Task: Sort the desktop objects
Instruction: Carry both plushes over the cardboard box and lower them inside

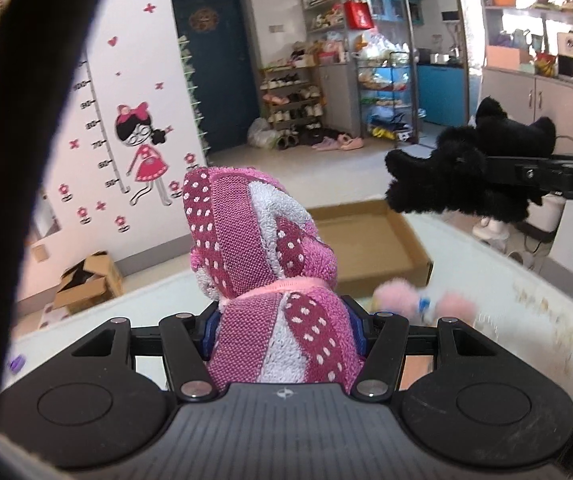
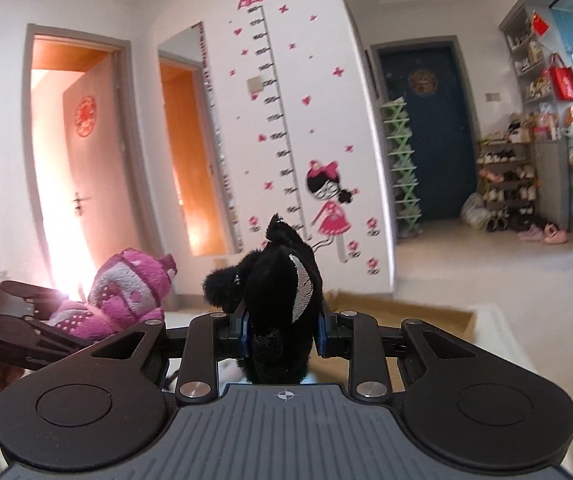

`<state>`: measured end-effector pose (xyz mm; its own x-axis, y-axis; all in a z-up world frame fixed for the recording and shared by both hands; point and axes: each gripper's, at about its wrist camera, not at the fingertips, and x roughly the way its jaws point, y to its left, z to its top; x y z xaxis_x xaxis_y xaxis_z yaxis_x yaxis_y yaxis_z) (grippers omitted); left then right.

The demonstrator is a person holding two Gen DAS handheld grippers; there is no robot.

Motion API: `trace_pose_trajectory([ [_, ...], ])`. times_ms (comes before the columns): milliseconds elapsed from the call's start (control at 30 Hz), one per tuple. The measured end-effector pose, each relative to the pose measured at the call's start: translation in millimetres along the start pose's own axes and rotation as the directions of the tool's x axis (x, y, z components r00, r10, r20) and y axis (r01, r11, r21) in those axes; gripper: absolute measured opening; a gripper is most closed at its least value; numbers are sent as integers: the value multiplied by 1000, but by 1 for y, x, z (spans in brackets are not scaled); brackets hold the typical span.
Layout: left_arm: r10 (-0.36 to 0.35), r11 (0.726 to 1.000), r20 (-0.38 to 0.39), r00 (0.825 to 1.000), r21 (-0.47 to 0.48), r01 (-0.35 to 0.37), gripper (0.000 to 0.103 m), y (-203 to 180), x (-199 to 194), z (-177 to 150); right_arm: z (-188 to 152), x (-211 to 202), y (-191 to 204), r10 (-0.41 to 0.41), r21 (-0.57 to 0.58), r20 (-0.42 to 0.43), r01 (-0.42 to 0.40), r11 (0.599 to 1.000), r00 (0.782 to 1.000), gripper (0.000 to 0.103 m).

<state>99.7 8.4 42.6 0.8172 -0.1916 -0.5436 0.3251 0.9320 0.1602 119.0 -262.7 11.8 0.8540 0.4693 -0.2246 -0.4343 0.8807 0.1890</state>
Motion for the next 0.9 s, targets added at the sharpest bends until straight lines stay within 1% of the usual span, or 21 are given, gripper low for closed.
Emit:
trace_pose_trajectory([
  [133,-50,999,-12,999,-19,49,55,-1,32,28,21,26,-22,-25,3,-11,25,1000,1000,34],
  [233,-55,998,-24,998,-18,54,55,-1,57,46,36,50,-38,-38,11,-24,38,999,999,34],
  [400,-74,996,-57,996,-59,71,55,5,104,64,52,97,-56,-63,2,-51,63,998,997,34],
  [567,-82,994,-98,992,-76,75,55,6,158,69,45,148,-72,-88,1,-94,88,996,992,35],
  [667,-85,994,-128,988,-76,76,55,9,190,63,36,181,-84,-97,18,-125,100,995,987,35],
  [833,-98,989,-187,978,-130,75,55,18,249,52,14,230,-102,-113,58,-185,126,990,976,35],
  [900,-107,987,-191,976,-141,81,55,22,264,49,4,245,-109,-118,75,-203,135,988,972,35],
])
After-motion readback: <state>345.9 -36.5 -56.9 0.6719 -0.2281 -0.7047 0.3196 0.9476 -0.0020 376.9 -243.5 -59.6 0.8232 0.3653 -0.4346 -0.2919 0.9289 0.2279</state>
